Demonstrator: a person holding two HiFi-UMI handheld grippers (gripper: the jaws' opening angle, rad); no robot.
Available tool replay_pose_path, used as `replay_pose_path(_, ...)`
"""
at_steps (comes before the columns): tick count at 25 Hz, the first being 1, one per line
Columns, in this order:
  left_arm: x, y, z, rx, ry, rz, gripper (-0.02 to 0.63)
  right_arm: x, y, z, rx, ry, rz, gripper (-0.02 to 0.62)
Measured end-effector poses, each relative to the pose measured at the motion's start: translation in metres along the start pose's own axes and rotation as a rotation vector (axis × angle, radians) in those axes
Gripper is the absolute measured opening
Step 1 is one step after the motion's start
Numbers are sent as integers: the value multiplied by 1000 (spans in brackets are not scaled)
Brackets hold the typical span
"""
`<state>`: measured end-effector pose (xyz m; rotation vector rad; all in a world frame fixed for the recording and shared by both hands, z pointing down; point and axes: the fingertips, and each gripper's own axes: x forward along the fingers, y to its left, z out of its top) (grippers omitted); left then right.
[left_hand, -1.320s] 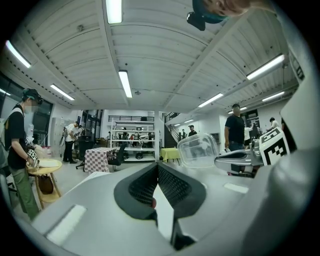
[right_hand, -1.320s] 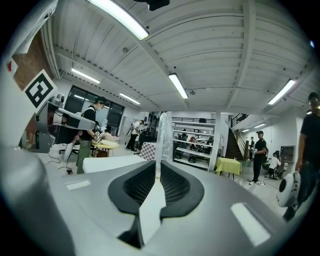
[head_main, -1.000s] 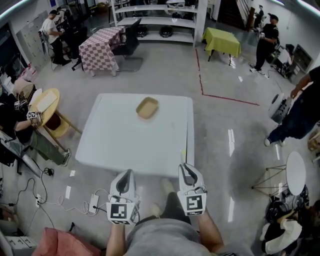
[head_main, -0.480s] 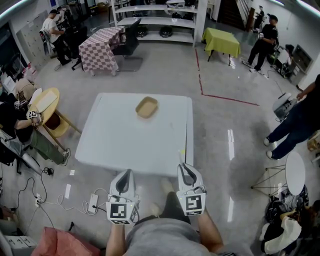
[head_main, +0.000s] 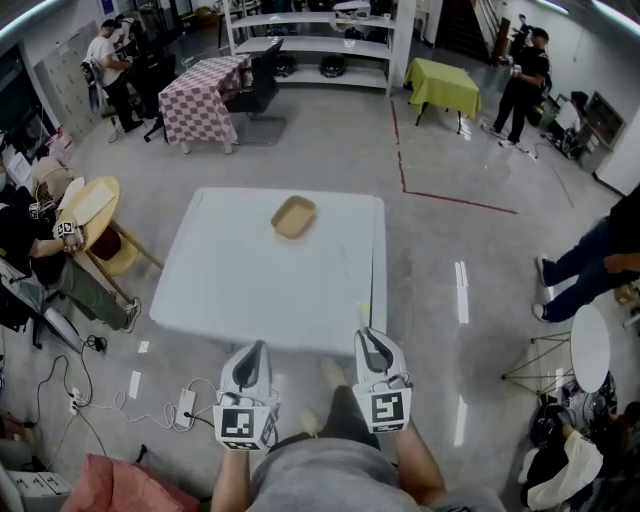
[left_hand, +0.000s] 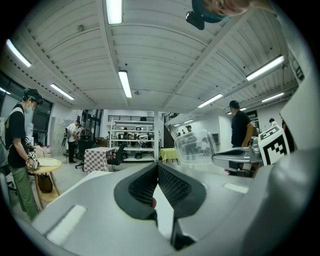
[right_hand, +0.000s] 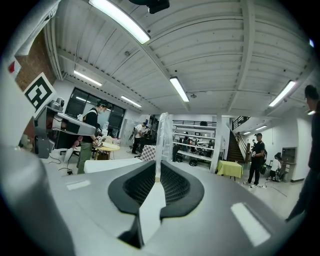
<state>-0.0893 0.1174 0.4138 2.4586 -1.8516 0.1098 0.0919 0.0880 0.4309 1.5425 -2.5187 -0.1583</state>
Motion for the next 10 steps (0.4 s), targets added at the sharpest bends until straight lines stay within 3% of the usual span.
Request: replay_pose_path(10,1,1,-7,0,13,-1,12,0,-3,1,-8,-5,-3,35)
